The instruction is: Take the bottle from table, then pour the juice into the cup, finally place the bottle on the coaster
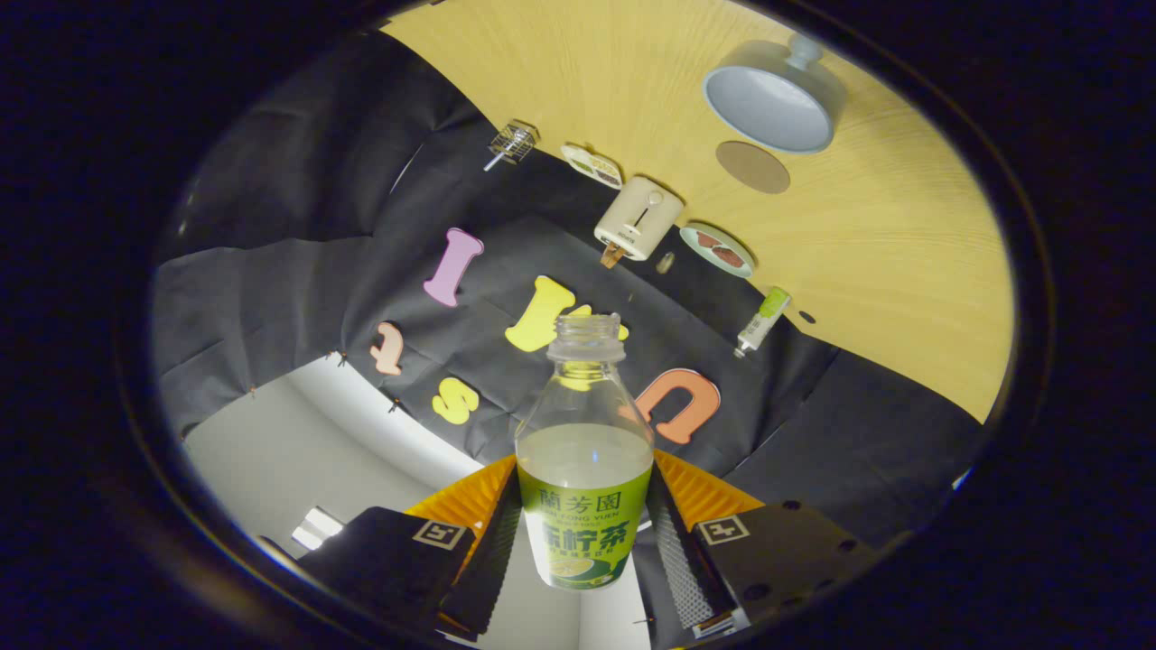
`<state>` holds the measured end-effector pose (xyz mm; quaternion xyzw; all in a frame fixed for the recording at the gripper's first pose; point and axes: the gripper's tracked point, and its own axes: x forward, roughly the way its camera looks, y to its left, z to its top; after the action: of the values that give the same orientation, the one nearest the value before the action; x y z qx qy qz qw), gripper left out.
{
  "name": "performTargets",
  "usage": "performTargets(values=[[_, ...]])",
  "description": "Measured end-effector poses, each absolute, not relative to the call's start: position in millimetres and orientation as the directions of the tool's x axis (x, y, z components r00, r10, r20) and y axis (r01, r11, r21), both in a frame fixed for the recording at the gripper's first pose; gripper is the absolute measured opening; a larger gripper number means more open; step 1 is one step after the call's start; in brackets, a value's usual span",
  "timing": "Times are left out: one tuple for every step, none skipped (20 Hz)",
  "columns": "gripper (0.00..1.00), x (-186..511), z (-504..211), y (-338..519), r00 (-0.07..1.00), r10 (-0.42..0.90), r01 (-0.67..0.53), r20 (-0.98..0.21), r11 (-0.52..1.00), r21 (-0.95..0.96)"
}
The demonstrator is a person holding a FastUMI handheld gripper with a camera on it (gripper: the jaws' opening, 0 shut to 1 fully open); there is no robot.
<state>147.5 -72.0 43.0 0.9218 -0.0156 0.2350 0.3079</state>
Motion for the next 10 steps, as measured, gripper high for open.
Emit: performTargets(values=[[0.78,145.9,44.3,-71.2,0.887,0.117,-0.176,0.447,-0.808,0.562],[0.78,145.7,48.0,-73.5,0.885,0.117,-0.177,0.451,-0.811,0.558],[0.78,144.4,48.2,-72.4,0.885,0.121,-0.172,0.45,-0.812,0.557],[0.78,145.0,47.5,-70.7,0.887,0.129,-0.163,0.444,-0.813,0.56],[0.78,145.0,45.8,-68.4,0.889,0.134,-0.156,0.438,-0.81,0.565],[0.78,145.5,45.7,-67.1,0.889,0.14,-0.152,0.437,-0.808,0.569],[0.78,146.7,44.6,-64.3,0.889,0.147,-0.148,0.434,-0.805,0.575],[0.78,147.5,41.8,-60.2,0.89,0.155,-0.141,0.429,-0.801,0.581],[0.78,149.7,39.7,-56.8,0.891,0.159,-0.139,0.426,-0.796,0.589],[0.78,150.1,38.6,-54.6,0.892,0.165,-0.138,0.421,-0.787,0.601]])
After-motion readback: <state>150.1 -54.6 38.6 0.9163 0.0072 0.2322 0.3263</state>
